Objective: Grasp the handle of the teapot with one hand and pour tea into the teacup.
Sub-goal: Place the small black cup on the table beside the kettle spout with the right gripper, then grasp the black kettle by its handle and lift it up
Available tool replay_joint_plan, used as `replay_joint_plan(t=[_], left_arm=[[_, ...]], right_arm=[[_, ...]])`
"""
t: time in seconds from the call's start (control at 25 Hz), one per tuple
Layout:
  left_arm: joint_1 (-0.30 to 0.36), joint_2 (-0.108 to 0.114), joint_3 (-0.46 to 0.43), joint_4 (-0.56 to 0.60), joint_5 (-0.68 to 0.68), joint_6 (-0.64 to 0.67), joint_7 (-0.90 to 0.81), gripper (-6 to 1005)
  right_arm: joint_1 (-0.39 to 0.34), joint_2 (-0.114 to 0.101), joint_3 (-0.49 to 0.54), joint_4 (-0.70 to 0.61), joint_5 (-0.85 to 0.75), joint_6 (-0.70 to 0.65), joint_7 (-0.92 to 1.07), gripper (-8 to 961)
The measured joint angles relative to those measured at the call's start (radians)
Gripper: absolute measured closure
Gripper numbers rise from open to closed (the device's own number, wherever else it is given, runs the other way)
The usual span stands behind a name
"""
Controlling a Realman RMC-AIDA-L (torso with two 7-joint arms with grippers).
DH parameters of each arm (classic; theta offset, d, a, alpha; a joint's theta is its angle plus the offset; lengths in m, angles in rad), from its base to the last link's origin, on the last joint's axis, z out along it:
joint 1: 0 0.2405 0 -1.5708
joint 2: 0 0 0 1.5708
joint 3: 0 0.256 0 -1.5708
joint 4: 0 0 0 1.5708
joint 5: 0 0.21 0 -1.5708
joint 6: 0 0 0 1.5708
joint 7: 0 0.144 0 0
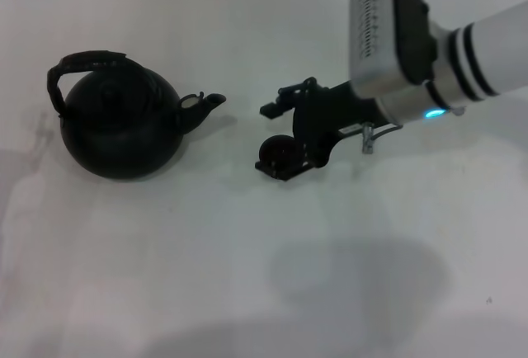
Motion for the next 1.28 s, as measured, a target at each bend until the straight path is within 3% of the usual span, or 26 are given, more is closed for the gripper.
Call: replay_joint_plan(t=[0.32, 0.48, 0.52, 0.68, 0.84, 0.96, 1.28], left_arm=[[0.008, 0.003, 0.0, 0.0, 0.007, 0.004, -0.016, 122], [0.007, 0.016, 0.0, 0.008, 0.044, 0.006, -0.099, 121], [0.007, 0.024, 0.0, 0.011, 0.055, 0.013, -0.137, 121], [0.009, 0.057, 0.0, 0.012, 0.088, 0.053, -0.247, 122], [-0.002, 0.127, 0.0, 0.013, 0.196, 0.086, -0.452, 122], [-0.01, 0.158, -0.001, 0.014, 0.239, 0.089, -0.524, 121], [-0.005, 0.176, 0.0, 0.063, 0.268, 0.146, -0.566, 165]], right_arm=[[-0.09, -0.003, 0.276, -0.013, 0.091, 0.149, -0.118, 90], [-0.178, -0.007, 0.459, 0.025, 0.247, 0.187, -0.253, 84], [-0.214, -0.009, 0.531, 0.059, 0.319, 0.198, -0.322, 84], [-0.254, -0.01, 0.632, 0.141, 0.409, 0.207, -0.434, 85], [-0.261, -0.012, 0.763, 0.293, 0.443, 0.202, -0.55, 84], [-0.257, -0.015, 0.798, 0.361, 0.442, 0.167, -0.597, 84], [-0.252, -0.013, 0.796, 0.409, 0.441, 0.069, -0.63, 91]])
